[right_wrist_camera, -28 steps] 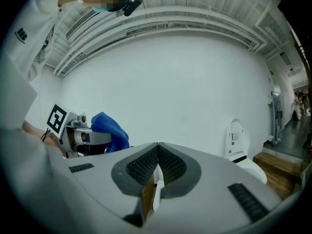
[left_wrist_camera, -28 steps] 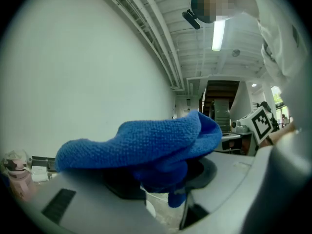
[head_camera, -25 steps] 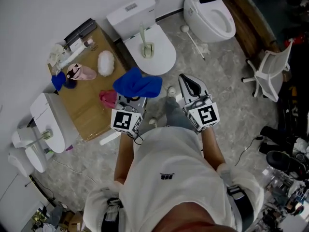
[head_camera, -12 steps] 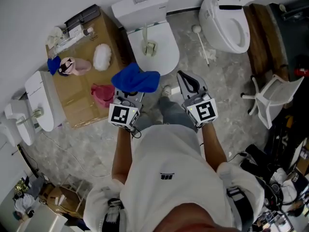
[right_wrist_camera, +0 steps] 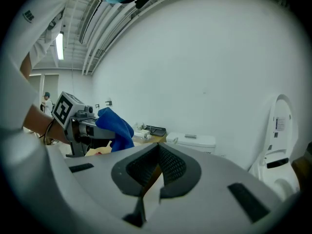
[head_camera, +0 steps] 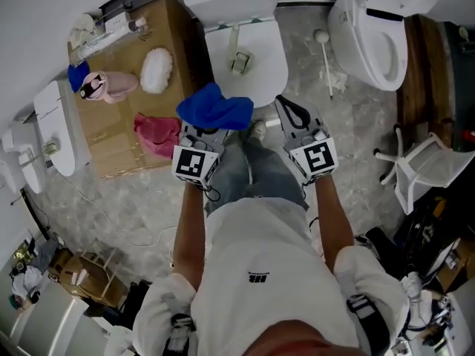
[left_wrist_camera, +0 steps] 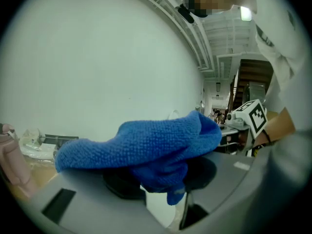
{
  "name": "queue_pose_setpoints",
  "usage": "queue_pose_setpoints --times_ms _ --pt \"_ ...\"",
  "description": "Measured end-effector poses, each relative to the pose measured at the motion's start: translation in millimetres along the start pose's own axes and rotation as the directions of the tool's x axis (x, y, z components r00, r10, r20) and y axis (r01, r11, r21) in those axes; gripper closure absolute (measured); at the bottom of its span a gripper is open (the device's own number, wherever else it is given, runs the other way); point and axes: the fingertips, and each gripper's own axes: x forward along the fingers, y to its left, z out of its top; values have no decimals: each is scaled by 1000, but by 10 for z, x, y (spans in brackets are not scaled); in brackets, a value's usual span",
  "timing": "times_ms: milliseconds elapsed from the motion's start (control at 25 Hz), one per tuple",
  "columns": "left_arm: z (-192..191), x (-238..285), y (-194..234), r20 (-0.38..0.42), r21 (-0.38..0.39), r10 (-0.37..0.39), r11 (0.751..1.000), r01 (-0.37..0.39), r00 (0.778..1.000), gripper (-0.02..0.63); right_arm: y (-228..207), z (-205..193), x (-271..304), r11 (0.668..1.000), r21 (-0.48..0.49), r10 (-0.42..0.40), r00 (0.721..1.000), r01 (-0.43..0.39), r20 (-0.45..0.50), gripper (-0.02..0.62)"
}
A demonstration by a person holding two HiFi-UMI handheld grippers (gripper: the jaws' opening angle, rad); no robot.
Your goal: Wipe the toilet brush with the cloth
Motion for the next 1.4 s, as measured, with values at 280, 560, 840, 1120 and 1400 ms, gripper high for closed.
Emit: queue_pose_setpoints --times_ms 280,560,840,1120,1400 --pt "-489 247 286 -67 -6 5 1000 -5 998 422 -165 -386 392 1000 -18 22 998 -23 -52 600" --pt "-717 535 504 -53 -21 -2 1000 0 999 422 -293 -721 713 1000 -20 11 996 -13 -91 600" --pt "-1062 883 725 -46 -50 -28 998 26 999 422 -448 -1133 1133 1000 -8 9 994 -10 -113 600" --pt "-1513 1174 930 -59 -48 -35 998 32 998 422 -546 -1633 1480 1000 0 16 990 -16 -139 600" --pt "-1967 1334 1089 -99 -44 -41 998 36 994 422 -592 -2099 1794 999 -24 42 982 -48 -186 600"
